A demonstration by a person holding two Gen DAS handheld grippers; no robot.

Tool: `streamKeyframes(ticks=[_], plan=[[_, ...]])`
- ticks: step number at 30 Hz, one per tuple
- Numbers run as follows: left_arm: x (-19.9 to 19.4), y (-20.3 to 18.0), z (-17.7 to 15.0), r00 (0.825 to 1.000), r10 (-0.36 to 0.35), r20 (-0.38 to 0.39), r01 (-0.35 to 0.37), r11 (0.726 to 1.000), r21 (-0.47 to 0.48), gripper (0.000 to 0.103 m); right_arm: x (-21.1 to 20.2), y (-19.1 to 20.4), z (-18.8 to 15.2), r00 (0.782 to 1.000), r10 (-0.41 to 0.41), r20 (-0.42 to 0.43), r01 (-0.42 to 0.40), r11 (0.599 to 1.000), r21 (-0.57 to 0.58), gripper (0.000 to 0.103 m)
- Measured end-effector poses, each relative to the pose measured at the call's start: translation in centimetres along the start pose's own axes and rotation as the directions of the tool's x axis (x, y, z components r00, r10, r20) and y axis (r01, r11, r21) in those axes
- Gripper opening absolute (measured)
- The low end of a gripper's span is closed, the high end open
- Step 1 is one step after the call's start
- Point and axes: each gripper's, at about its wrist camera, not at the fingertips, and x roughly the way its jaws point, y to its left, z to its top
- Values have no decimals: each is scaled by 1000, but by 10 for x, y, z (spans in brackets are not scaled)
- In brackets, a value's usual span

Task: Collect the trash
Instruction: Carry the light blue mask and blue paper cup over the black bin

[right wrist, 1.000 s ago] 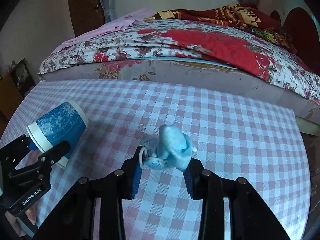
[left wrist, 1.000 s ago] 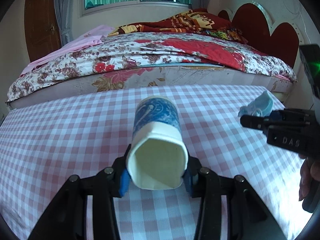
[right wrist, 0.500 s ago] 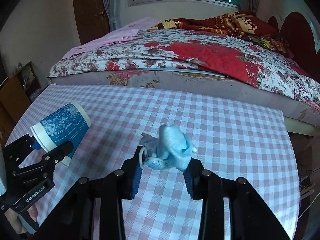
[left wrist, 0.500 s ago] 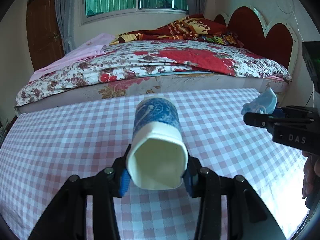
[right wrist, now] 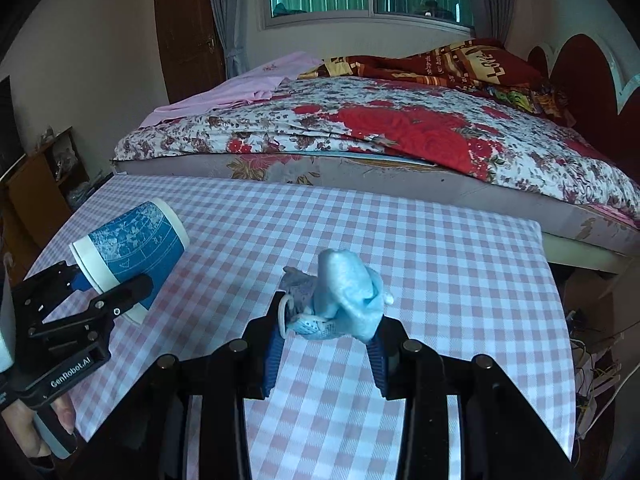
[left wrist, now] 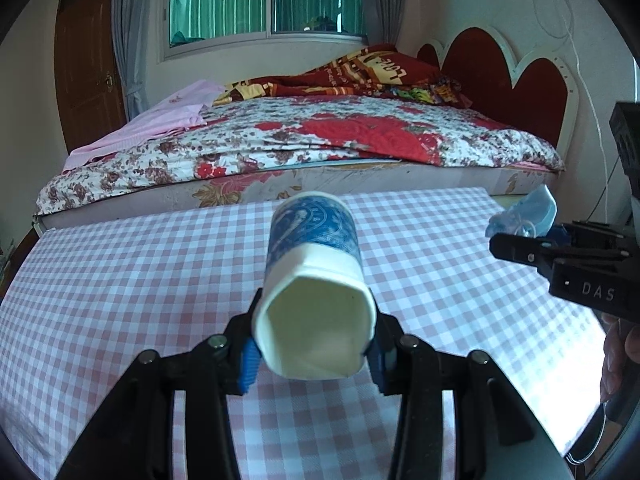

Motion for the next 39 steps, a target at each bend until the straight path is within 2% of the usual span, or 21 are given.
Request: streamKeyframes(ticks=[9, 19, 32, 39], plan=[[-42, -27, -10, 999, -27, 42, 26, 999, 28, 44, -53, -5, -22, 999, -7, 39, 6, 1000, 30, 38], [-76, -72, -21, 992, -111, 62, 106, 991, 80, 44, -115, -19, -53, 995, -45, 87, 41, 998, 45, 38], [-101, -151, -32, 969, -239, 64, 229, 964, 133, 44, -190, -79, -104, 984, -145, 102, 130, 981, 142, 39], [-114, -198, -42, 948, -314, 50, 299, 933, 202, 44, -229, -107, -136, 972, -208, 113, 183, 962, 201, 39]])
